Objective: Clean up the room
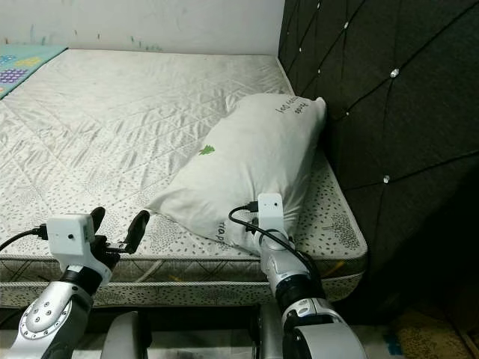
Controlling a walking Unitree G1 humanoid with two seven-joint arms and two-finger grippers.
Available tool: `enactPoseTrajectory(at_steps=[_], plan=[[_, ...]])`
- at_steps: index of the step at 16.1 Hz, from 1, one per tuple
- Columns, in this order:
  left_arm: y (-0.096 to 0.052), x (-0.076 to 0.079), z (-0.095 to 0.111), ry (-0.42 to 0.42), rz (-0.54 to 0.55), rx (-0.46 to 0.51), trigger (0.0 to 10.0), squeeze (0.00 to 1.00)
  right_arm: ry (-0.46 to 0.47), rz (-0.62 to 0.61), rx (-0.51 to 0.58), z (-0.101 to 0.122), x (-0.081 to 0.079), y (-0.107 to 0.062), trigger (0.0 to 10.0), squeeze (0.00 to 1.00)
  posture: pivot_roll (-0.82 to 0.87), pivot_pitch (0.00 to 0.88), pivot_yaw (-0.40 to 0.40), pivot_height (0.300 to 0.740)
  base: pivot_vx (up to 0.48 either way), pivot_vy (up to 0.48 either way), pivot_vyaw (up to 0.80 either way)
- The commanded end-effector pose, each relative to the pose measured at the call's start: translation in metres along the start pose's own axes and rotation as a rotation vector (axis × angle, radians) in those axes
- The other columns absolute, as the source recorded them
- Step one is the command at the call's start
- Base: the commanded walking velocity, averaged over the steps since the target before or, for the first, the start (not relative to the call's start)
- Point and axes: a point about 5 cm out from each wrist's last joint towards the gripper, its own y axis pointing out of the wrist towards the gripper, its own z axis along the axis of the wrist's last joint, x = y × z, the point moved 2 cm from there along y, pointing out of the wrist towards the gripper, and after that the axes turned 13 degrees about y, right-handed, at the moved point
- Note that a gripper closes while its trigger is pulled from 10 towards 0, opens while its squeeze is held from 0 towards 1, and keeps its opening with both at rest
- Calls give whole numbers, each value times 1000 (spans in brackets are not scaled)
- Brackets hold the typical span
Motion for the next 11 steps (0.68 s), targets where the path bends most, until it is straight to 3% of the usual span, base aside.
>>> enactPoseTrajectory(at_steps=[1,2,5,7,11], plan=[[-1,-2,-5,8,9,-16,10000,0,29,12,-97,-23,-4,-1,0,0,114,0,-36,553,0,0,0],[1,-3,-4,11,12,-12,10000,0,52,20,-88,-18,-4,1,0,0,118,0,-39,553,0,0,0],[7,-6,0,19,19,9,10000,0,1,30,-4,13,4,5,0,0,120,0,-43,553,0,0,0],[9,-7,-1,20,28,16,10000,0,-13,21,79,47,14,6,0,0,115,0,-49,553,0,0,0],[10,-5,-2,10,40,21,10000,0,15,-13,163,86,32,3,0,0,112,0,-60,553,0,0,0]])
